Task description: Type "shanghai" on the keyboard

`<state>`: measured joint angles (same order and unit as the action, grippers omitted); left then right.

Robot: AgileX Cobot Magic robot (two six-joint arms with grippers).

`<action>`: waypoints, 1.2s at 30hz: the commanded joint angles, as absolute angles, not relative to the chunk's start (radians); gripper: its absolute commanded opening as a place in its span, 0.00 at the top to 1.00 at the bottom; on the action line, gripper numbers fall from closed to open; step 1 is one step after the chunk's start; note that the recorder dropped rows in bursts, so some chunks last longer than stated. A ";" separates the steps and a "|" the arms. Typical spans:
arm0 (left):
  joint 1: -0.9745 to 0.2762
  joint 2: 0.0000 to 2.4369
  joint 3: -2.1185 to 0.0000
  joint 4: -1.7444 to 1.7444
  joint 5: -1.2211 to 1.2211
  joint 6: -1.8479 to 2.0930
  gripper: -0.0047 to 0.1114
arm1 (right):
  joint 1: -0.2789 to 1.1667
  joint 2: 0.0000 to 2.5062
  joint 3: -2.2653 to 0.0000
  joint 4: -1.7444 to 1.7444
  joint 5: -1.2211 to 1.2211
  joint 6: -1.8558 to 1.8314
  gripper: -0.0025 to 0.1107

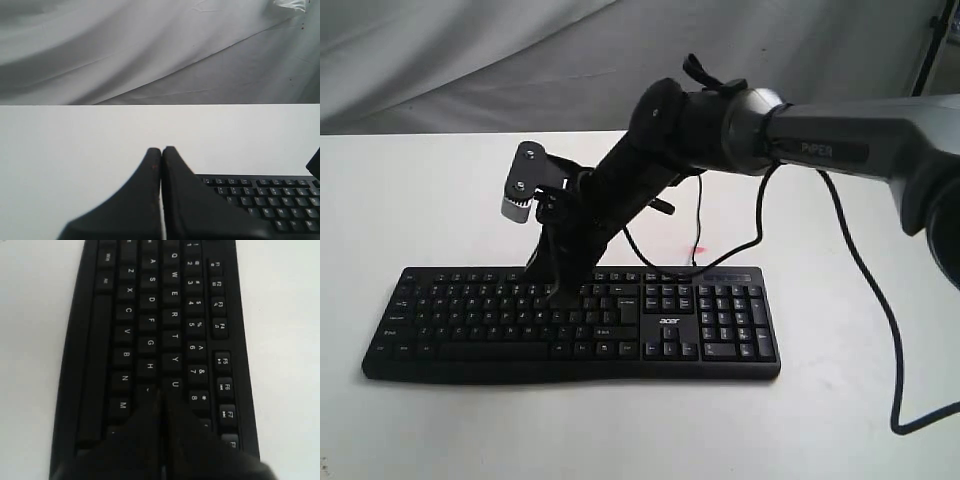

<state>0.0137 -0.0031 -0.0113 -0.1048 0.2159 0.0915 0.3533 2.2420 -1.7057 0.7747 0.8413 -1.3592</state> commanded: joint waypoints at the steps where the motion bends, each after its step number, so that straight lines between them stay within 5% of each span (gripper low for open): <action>1: 0.010 0.000 -0.011 -0.109 0.213 0.090 0.95 | 0.350 2.233 -1.684 0.858 0.790 -1.429 0.98; 36: 0.010 0.000 -0.011 -0.109 0.213 0.090 0.95 | 0.386 2.299 -1.684 0.790 0.703 -1.429 0.98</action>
